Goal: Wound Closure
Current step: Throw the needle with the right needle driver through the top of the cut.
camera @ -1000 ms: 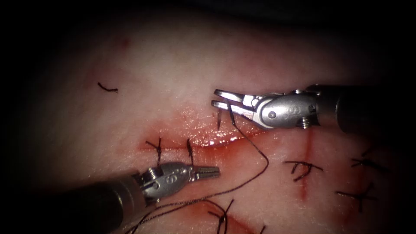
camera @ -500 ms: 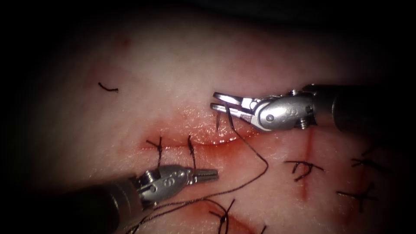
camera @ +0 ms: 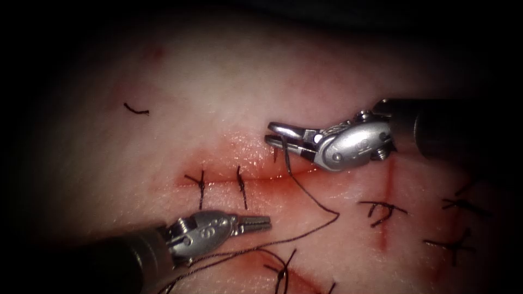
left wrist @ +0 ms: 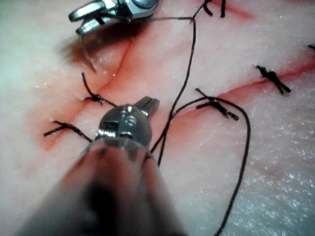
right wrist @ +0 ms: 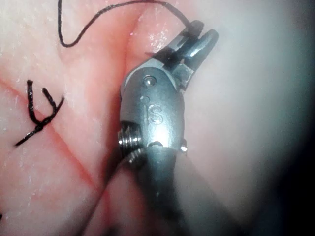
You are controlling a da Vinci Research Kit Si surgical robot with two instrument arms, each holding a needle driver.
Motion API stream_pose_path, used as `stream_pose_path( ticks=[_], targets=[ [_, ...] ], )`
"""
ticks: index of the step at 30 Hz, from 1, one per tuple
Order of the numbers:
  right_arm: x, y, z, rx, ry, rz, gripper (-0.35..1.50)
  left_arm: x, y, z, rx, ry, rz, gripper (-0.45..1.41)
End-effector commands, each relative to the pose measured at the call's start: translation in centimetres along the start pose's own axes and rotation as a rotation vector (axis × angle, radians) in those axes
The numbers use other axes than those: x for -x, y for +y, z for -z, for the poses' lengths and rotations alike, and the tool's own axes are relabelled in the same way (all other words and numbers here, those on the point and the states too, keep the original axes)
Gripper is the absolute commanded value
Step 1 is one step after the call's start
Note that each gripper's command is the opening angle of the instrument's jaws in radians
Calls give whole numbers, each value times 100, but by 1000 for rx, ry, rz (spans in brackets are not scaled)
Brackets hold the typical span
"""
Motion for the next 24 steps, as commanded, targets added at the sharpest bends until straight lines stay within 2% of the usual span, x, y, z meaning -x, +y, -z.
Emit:
stream_pose_path(
  ticks=[1, 6, 14, 24],
  targets=[
    [5, -6, -9, 1, 2, 14, -35, -1, -3, -7, -2, 7, 0, -22],
    [12, -19, -9, -3, 6, 40, -35, -6, 0, -5, -3, 8, 5, -22],
    [24, -63, 11, -35, 12, 239, -35, -15, 1, 4, -3, 21, -1, -22],
    [36, -96, 33, -68, -17, 300, -35, -18, -4, 8, -1, 28, -2, -25]
  ],
)
